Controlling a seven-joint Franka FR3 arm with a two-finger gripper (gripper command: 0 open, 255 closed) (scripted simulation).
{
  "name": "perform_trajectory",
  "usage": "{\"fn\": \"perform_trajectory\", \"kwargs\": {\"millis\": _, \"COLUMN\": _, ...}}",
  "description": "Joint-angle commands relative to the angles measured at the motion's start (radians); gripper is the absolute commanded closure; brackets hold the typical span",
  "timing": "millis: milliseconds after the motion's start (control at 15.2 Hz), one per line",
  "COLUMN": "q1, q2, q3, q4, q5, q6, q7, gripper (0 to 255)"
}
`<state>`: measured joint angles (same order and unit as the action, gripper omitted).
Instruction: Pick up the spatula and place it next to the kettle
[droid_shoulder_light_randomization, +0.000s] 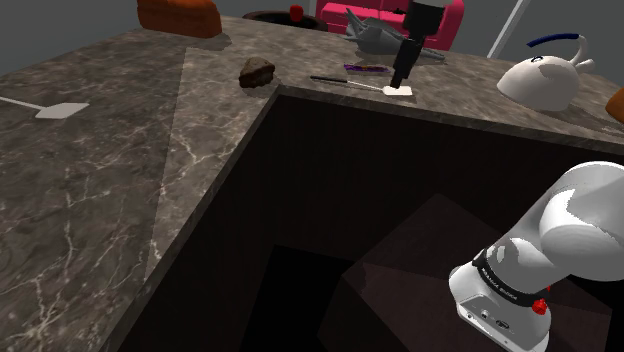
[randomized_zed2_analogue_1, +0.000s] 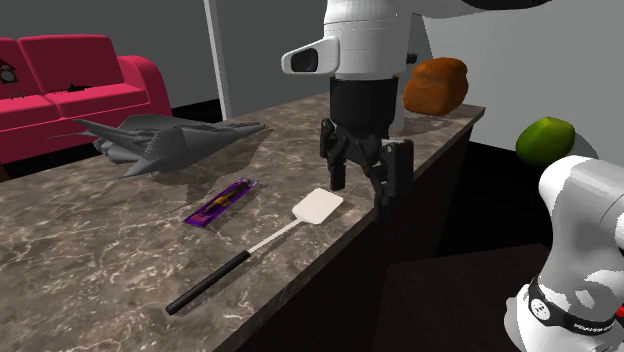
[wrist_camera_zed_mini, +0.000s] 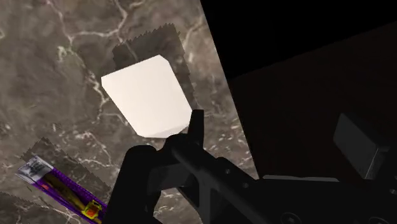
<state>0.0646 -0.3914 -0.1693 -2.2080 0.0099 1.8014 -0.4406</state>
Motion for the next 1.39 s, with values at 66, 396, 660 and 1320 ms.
{"fn": "perform_trajectory", "kwargs": {"millis": 66, "q1": 0.019, "q2": 0.115, "q3": -0.028, "q4": 0.096, "q5": -0.001, "q6": 0.04, "q7": -0.127, "gripper": 0}}
{"fn": "perform_trajectory", "kwargs": {"millis": 396, "q1": 0.043, "q2": 0.291, "q3": -0.048, "q4": 0.262, "q5": 0.019, "q6": 0.083, "q7": -0.315, "gripper": 0}}
{"fn": "perform_trajectory", "kwargs": {"millis": 660, "q1": 0.046, "q2": 0.334, "q3": -0.048, "q4": 0.281, "q5": 0.027, "q6": 0.116, "q7": -0.357, "gripper": 0}}
{"fn": "perform_trajectory", "kwargs": {"millis": 1320, "q1": 0.046, "q2": 0.35, "q3": -0.048, "q4": 0.224, "q5": 0.032, "q6": 0.188, "q7": -0.36, "gripper": 0}}
